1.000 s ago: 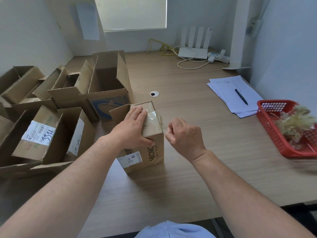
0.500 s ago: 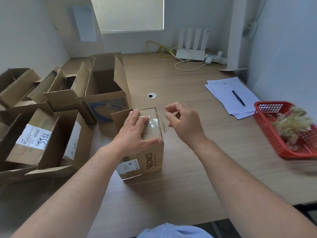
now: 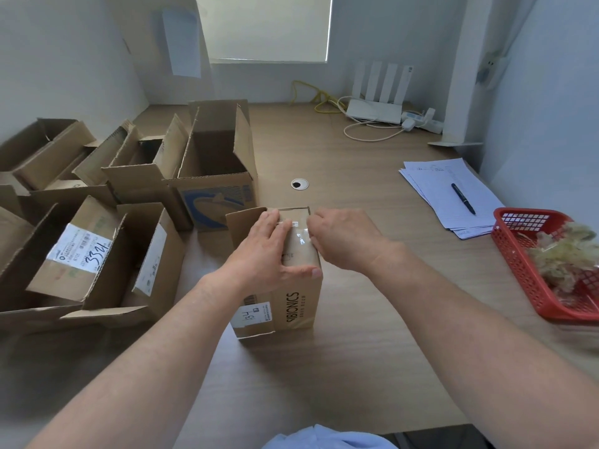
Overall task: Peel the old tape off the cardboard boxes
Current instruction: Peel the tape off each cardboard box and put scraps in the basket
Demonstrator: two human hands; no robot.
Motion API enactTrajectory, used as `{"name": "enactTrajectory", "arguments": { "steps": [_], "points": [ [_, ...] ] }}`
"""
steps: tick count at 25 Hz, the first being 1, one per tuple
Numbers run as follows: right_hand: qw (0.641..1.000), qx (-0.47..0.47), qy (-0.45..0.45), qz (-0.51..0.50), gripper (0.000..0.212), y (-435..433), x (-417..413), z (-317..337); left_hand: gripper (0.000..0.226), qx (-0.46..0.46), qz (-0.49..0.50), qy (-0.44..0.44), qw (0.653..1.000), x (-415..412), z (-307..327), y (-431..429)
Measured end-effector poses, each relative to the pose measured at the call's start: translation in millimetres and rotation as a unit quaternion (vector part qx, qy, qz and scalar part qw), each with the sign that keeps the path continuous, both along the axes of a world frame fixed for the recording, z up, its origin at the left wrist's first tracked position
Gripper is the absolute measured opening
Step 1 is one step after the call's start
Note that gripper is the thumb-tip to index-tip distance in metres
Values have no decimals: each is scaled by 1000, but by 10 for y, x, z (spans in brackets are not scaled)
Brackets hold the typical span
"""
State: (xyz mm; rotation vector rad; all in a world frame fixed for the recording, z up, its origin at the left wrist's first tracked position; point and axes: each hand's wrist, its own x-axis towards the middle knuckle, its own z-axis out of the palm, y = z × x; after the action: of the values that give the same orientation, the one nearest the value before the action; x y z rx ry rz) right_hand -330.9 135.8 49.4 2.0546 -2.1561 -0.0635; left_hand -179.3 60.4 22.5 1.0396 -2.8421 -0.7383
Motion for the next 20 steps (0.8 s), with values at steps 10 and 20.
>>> {"name": "enactTrajectory", "arguments": {
  "steps": [10,20],
  "points": [
    [982,-66,-157,-79,27,103,-41,-77,128,4,-5,3,1000,-1,-46,-25],
    [967,25,-167,-191,39,-344,126,140,128,-9,3,17,1000,-2,-43,2]
  ]
}}
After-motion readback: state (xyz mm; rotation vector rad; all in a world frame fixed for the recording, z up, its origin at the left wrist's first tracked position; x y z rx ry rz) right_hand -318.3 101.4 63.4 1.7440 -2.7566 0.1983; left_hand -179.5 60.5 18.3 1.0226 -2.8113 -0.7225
